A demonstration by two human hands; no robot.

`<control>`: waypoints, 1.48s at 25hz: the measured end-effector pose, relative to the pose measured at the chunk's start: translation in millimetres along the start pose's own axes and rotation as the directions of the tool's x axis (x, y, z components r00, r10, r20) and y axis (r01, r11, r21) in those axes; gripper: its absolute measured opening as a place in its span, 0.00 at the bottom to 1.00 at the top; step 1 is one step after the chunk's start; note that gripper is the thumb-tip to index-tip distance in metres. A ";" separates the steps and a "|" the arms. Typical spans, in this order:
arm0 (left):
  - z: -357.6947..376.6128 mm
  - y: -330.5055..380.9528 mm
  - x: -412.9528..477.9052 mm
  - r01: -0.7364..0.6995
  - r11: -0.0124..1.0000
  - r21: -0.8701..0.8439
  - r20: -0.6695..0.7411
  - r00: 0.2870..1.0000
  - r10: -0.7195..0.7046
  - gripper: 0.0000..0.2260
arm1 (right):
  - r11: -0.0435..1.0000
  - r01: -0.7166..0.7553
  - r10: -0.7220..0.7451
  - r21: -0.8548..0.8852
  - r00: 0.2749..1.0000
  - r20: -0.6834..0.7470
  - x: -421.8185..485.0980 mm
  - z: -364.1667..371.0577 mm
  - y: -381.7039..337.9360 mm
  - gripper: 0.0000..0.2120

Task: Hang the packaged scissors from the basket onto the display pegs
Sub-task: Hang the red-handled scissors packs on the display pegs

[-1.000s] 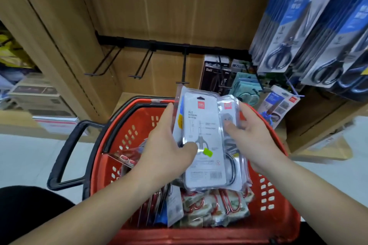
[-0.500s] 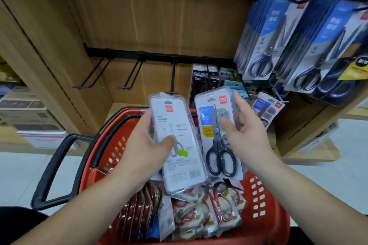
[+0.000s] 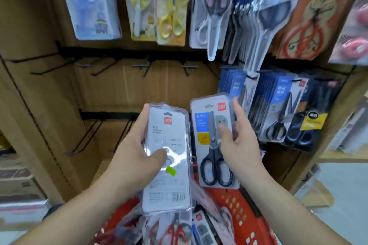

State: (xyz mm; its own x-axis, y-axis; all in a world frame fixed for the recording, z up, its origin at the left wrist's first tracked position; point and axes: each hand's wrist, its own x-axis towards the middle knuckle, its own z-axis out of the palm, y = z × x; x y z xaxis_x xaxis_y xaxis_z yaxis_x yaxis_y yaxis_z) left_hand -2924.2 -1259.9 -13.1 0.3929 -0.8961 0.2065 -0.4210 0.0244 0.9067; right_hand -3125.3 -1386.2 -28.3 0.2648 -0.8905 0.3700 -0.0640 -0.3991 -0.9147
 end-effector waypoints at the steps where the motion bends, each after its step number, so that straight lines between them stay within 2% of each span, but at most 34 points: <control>1: 0.4 4.5 7.8 -0.022 1.000 -0.019 0.004 1.000 0.022 0.45 | 1.000 0.011 -0.011 0.000 1.000 -0.010 9.6 -1.4 -3.4 0.36; 4: 11.1 6.0 20.2 -0.035 0.996 -0.085 -0.020 0.999 0.033 0.42 | 0.999 0.005 -0.003 0.049 0.999 -0.038 29.4 -6.1 1.4 0.38; 7: 22.1 -11.2 26.3 -0.018 0.996 -0.087 -0.103 0.995 0.009 0.34 | 0.989 -0.037 0.038 0.145 0.999 -0.007 33.9 -17.3 10.8 0.34; 10: 27.7 -21.8 30.7 0.012 0.997 -0.081 -0.120 0.993 -0.021 0.37 | 0.968 -0.146 0.113 0.202 0.979 0.168 27.0 -19.9 20.3 0.31; 13: 32.2 -24.7 26.1 -0.017 0.998 -0.061 -0.050 0.999 0.014 0.41 | 0.945 -0.244 0.171 0.220 0.936 0.307 18.3 -8.2 28.9 0.29; 16: 30.8 -24.6 21.8 -0.075 0.989 -0.131 -0.006 0.997 0.075 0.32 | 0.889 -0.326 0.197 0.321 0.906 0.375 18.3 -4.4 31.6 0.25; 19: 30.9 -26.3 21.2 -0.101 0.985 -0.137 0.003 0.995 0.103 0.27 | 0.882 -0.330 0.226 0.336 0.922 0.313 15.7 2.9 35.3 0.22; 24: 31.1 -31.4 16.4 -0.023 0.990 -0.142 -0.030 0.999 0.019 0.32 | 0.867 -0.347 0.282 0.358 0.934 0.221 4.4 15.4 39.9 0.20; 33: 33.7 -30.2 14.3 -0.031 0.991 -0.127 -0.046 0.999 0.026 0.34 | 0.805 -0.359 0.335 0.473 0.932 0.138 5.4 10.2 31.3 0.17; 37: 30.2 -32.0 19.5 -0.058 0.998 -0.030 -0.063 0.996 0.056 0.34 | 0.778 -0.341 0.362 0.527 0.930 0.067 13.3 7.5 29.0 0.19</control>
State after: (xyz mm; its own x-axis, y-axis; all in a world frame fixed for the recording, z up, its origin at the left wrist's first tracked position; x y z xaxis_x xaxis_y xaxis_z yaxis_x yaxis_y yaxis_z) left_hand -2927.8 -1291.5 -49.2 0.4199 -0.8634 0.2798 -0.4179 0.0897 0.9041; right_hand -3116.4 -1408.0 -51.1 0.2879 -0.9577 0.0018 0.3666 0.1085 -0.9240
